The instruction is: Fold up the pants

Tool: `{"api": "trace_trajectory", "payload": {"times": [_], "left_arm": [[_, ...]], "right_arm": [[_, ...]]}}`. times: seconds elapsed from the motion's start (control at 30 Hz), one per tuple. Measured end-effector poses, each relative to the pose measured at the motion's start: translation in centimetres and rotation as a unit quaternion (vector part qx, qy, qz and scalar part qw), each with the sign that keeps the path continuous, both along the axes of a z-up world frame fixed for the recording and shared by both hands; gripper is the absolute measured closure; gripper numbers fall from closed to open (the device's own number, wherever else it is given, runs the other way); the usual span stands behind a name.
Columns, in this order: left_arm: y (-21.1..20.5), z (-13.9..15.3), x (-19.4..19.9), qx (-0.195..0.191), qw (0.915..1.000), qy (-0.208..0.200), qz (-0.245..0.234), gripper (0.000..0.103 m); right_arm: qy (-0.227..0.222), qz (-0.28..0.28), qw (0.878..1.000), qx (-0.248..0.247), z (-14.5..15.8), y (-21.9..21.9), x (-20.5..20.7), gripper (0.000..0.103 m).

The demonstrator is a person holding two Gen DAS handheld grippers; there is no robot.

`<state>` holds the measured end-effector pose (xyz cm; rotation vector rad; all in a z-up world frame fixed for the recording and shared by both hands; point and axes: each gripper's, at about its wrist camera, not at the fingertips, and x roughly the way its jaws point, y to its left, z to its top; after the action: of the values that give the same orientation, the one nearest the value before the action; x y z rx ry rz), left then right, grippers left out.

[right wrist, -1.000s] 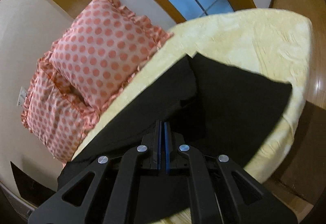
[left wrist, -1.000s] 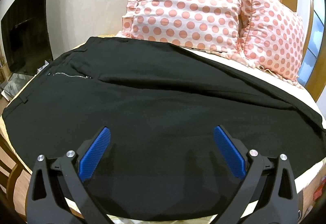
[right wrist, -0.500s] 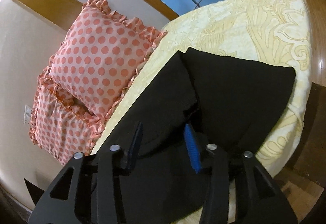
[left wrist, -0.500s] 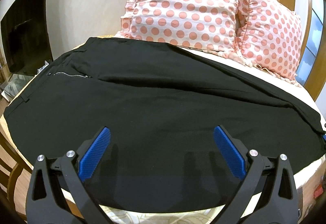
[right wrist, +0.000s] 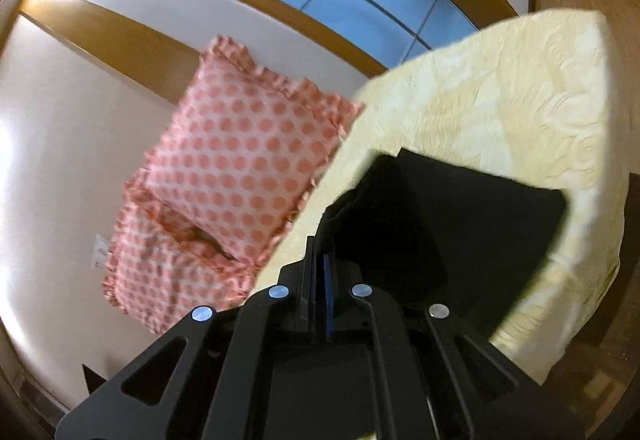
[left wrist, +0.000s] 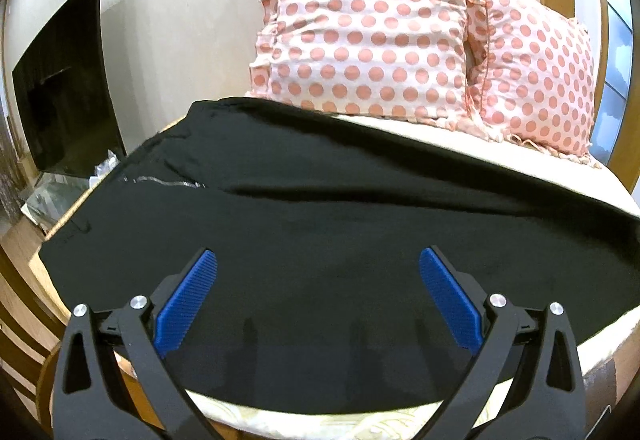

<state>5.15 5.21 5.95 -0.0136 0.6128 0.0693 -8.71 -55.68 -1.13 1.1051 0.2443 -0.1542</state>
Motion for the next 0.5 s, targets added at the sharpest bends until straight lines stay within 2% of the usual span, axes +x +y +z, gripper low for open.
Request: {"api": "trace_trajectory", "payload": {"times": [0.1, 0.27, 0.37, 0.43, 0.5], "left_arm": [[1.3, 1.0, 1.2, -0.019, 0.9998, 0.007, -0.003, 0.002], [5.0, 3.2, 5.4, -0.068, 0.9972, 0.029, 0.003, 0.002], [7.4, 4.3, 8.8, -0.105, 0.9937, 0.035, 0.020, 0.002], [8.6, 4.8, 12.3, -0.128, 0.9895, 0.058, 0.034, 0.002], [9.3, 4.7, 15.7, -0.135, 0.9866, 0.079, 0.046, 0.002]], "right_arm": [[0.023, -0.003, 1.000, 0.011, -1.2, 0.2, -0.7, 0.100], [0.048, 0.001, 0.998, 0.038, -3.9, -0.1, -0.4, 0.100], [0.056, 0.004, 0.998, 0.036, -4.3, -0.3, -0.1, 0.100], [0.058, 0.006, 0.998, 0.038, -4.6, -0.4, 0.0, 0.100], [0.062, 0.007, 0.997, 0.040, -4.7, -0.5, 0.2, 0.100]]}}
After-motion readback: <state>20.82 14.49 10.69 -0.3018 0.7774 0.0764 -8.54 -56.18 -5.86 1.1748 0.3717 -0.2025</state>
